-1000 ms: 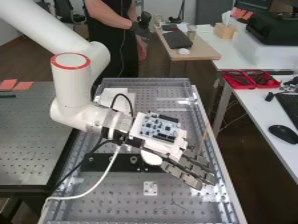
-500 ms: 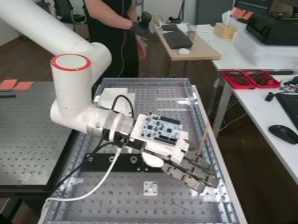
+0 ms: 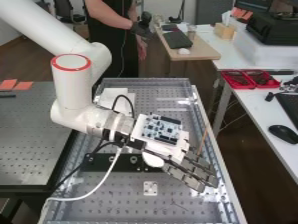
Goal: Grab the drill bit and place it in the clear container
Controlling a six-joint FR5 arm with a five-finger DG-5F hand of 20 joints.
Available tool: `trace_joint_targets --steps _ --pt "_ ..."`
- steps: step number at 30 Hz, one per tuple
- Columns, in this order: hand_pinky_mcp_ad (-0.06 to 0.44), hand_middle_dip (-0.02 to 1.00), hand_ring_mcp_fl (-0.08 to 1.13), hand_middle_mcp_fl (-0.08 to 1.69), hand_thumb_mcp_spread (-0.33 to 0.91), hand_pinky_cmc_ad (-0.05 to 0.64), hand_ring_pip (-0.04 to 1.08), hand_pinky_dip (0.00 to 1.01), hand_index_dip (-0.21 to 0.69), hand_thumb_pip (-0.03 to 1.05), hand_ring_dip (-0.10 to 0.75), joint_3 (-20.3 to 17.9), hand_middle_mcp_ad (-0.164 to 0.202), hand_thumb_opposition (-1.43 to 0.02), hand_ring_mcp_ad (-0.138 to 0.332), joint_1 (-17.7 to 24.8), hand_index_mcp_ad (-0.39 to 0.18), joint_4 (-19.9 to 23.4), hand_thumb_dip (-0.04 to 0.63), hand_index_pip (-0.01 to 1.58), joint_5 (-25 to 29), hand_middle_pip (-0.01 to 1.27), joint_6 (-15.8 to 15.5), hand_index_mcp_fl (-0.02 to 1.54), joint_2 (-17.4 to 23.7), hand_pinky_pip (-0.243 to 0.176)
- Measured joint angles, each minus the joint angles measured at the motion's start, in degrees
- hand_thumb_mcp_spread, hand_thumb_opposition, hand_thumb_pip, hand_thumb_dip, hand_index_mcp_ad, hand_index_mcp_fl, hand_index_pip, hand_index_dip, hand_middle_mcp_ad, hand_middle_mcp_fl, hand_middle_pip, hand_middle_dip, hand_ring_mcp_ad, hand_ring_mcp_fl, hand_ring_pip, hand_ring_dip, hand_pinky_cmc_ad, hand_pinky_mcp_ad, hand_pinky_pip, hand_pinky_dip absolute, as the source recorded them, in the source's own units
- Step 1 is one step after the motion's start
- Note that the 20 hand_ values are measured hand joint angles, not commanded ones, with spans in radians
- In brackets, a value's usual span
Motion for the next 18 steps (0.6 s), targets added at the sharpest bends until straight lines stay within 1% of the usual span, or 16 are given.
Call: trace_joint_targets --steps 4,7,9,11,13,18 --pt "0.182 0.20 0.02 0.18 0.51 0.295 0.11 0.18 0.293 0.58 0.007 0.0 0.113 -0.91 0.190 0.0 -0.105 0.0 0.302 1.36 -0.1 0.14 0.1 0.27 0.0 -0.091" --pt "0.182 0.20 0.02 0.19 0.53 0.295 0.10 0.18 0.293 0.58 0.010 0.0 0.113 -0.91 0.190 0.1 -0.105 0.0 0.302 1.42 -0.2 0.14 0.2 0.37 0.0 -0.091" --pt "0.182 0.20 0.02 0.19 0.53 0.295 0.10 0.18 0.293 0.58 0.010 0.0 0.113 -0.91 0.190 0.1 -0.105 0.0 0.302 1.46 -0.2 0.14 0.4 0.38 -0.1 -0.091" --pt "0.178 0.20 0.02 0.19 0.56 0.295 0.10 0.18 0.286 0.58 0.010 0.0 0.113 -0.91 0.190 0.2 -0.108 0.1 0.302 1.47 -0.2 0.14 0.5 0.38 -0.1 -0.091" --pt "0.182 0.20 0.02 0.19 0.56 0.295 0.10 0.18 0.286 0.58 0.010 0.0 0.113 -0.91 0.194 0.1 -0.119 0.2 0.302 1.47 -0.2 0.14 0.5 0.39 -0.1 -0.091" --pt "0.178 0.20 0.02 0.19 0.55 0.295 0.10 0.18 0.293 0.58 0.010 0.0 0.113 -0.90 0.194 0.1 -0.120 0.2 0.298 1.47 -0.1 0.14 0.8 0.40 -0.2 -0.091"
